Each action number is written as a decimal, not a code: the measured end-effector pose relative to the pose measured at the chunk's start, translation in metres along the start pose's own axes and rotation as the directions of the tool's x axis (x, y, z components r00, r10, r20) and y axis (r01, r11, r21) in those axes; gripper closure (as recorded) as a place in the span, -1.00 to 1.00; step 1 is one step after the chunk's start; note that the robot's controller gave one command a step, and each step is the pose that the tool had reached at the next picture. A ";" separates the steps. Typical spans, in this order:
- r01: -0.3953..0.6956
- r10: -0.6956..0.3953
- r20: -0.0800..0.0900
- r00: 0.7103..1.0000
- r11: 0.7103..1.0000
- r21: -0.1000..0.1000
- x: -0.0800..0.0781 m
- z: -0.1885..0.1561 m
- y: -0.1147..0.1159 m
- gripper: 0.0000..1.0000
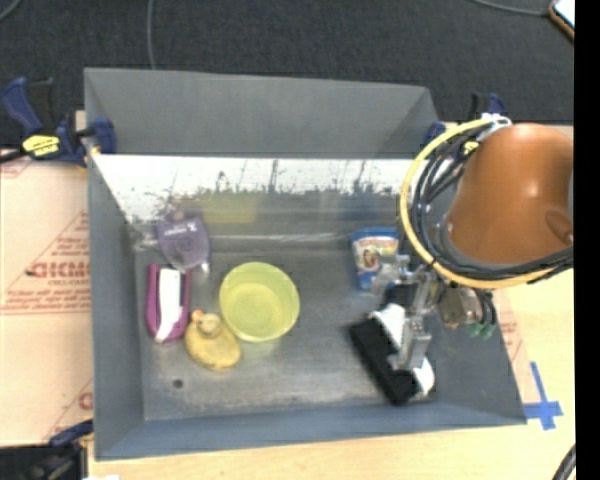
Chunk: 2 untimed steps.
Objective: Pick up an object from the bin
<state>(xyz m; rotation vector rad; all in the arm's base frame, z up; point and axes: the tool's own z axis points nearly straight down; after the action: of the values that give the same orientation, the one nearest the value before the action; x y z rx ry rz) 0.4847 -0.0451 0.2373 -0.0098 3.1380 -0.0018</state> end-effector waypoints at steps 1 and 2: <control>0.009 -0.009 0.004 1.000 1.000 -0.001 -0.053 0.046 0.034 -1.00; -0.085 0.085 0.005 0.996 0.996 0.000 -0.002 0.048 0.048 -1.00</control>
Offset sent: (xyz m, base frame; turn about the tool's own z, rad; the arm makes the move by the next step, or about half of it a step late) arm 0.0021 0.0482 -0.0476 0.0864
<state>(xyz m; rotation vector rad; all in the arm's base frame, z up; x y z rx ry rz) 0.4868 0.0029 0.1896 0.1238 3.1308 -0.0021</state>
